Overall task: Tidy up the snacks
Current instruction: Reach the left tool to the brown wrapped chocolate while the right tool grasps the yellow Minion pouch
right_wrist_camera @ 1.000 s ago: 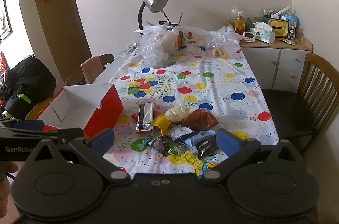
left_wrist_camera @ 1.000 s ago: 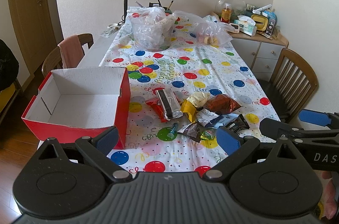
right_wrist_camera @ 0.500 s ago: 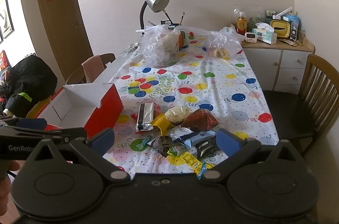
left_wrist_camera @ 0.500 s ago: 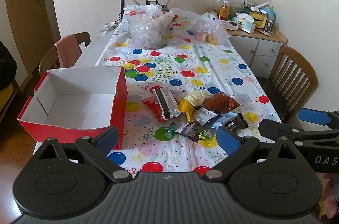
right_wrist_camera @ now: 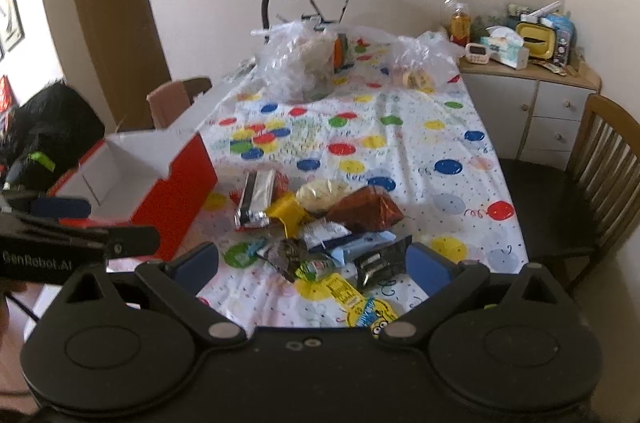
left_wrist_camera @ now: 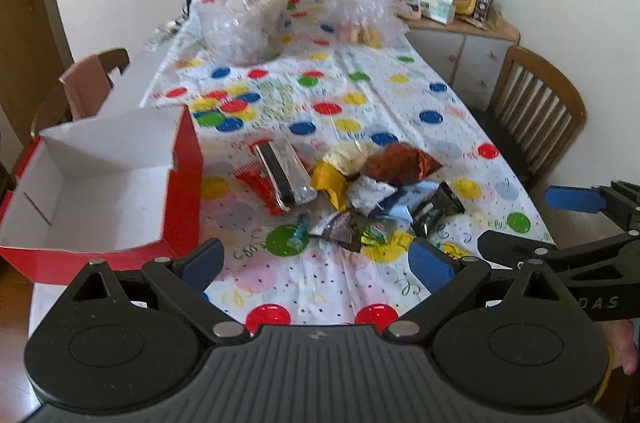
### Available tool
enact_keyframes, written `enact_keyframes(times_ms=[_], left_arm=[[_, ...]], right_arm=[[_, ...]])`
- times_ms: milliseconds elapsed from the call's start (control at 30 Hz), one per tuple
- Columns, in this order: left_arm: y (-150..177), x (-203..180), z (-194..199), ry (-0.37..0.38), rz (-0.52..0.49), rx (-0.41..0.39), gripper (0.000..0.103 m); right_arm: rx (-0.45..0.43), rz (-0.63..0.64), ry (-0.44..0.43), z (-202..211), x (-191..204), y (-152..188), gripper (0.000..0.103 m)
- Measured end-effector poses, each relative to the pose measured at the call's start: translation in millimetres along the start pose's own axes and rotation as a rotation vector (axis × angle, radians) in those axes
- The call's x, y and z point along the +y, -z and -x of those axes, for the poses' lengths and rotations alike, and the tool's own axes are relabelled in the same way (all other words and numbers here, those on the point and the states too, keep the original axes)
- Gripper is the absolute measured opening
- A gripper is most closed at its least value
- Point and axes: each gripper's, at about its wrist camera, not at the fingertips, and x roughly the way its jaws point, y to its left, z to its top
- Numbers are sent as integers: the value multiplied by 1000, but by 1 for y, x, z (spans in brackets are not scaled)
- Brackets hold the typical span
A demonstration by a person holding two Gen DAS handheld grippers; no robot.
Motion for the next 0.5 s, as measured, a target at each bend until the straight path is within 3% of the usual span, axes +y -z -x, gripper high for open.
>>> enact_keyframes(times_ms=[300, 500], left_arm=[[0, 0, -41, 0, -27, 54, 99], [0, -4, -68, 4, -63, 67, 99]], right_arm=[[73, 90, -20, -50, -22, 18, 90], [177, 142, -13, -98, -39, 38, 81]])
